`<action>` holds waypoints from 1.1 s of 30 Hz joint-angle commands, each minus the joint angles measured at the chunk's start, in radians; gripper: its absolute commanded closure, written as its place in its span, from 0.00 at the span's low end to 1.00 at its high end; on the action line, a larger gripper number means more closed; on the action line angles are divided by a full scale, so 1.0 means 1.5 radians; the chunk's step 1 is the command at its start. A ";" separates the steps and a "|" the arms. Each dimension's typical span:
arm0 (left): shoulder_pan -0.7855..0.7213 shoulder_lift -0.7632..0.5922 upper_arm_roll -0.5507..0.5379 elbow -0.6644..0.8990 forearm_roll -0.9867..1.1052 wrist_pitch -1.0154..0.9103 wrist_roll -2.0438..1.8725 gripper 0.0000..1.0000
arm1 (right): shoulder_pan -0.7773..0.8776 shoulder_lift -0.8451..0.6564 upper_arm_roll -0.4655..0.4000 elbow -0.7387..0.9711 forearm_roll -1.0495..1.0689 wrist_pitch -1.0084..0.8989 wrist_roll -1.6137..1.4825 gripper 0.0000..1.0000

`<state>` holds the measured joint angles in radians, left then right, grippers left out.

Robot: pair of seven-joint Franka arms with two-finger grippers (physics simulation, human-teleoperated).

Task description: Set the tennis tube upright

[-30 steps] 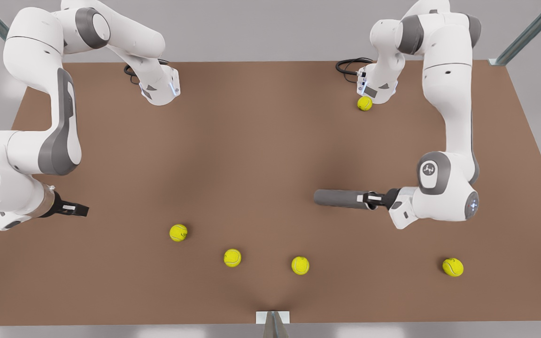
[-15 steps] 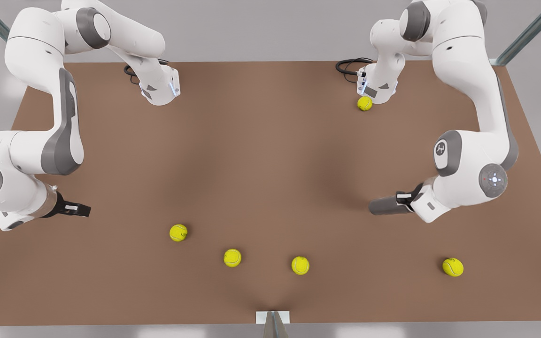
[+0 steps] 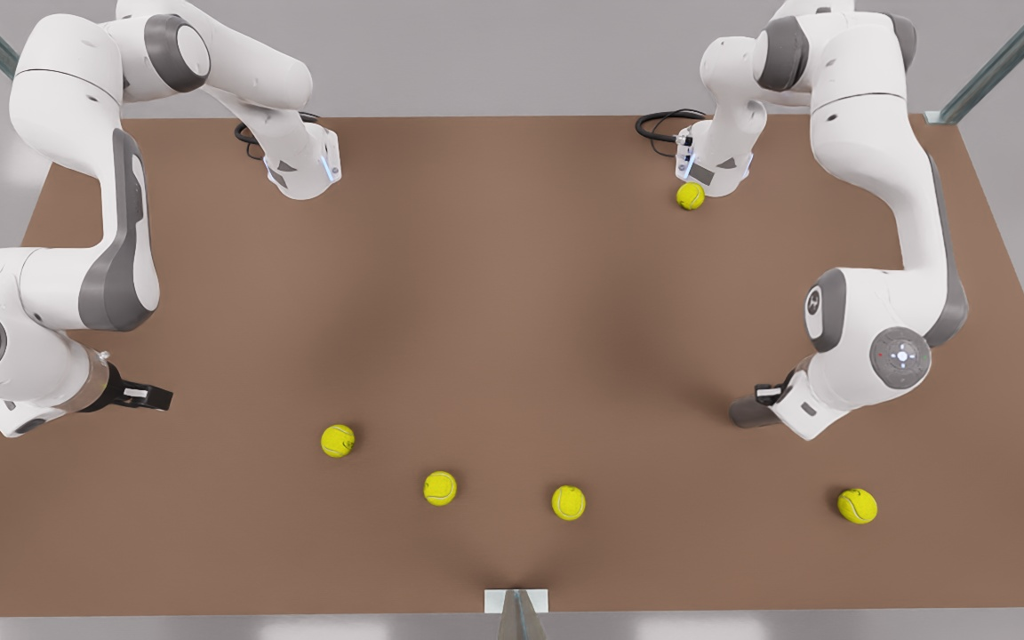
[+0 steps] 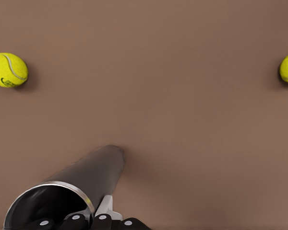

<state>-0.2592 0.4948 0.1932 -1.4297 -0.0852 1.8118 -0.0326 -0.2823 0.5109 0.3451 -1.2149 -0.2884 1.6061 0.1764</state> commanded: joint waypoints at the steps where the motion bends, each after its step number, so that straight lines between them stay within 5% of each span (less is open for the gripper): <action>1: 0.000 0.002 0.000 0.000 -0.011 0.000 0.000 0.79 | 0.001 0.000 0.000 0.000 0.000 0.000 0.000 0.00; 8: 0.000 0.009 -0.002 0.000 -0.010 0.005 0.001 0.79 | 0.001 0.000 0.000 0.000 0.000 0.001 0.000 0.00; 9: 0.000 0.009 -0.002 0.000 -0.009 0.005 0.001 0.56 | 0.001 0.000 0.000 0.000 -0.001 0.001 0.000 0.00; 10: 0.000 0.010 -0.002 0.000 -0.009 0.005 0.002 0.14 | 0.001 0.000 0.000 0.000 -0.001 0.000 0.000 0.00; 11: 0.000 0.009 -0.002 0.001 -0.009 0.005 0.002 0.00 | 0.001 0.000 0.000 0.000 0.000 0.001 0.000 0.00; 33: -0.002 -0.020 -0.002 0.002 0.020 -0.037 0.000 0.00 | 0.000 0.000 0.000 0.001 -0.001 0.002 0.000 0.00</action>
<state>-0.2623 0.4649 0.1902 -1.4266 -0.0654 1.7539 -0.0322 -0.2823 0.5109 0.3451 -1.2134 -0.2899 1.6091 0.1764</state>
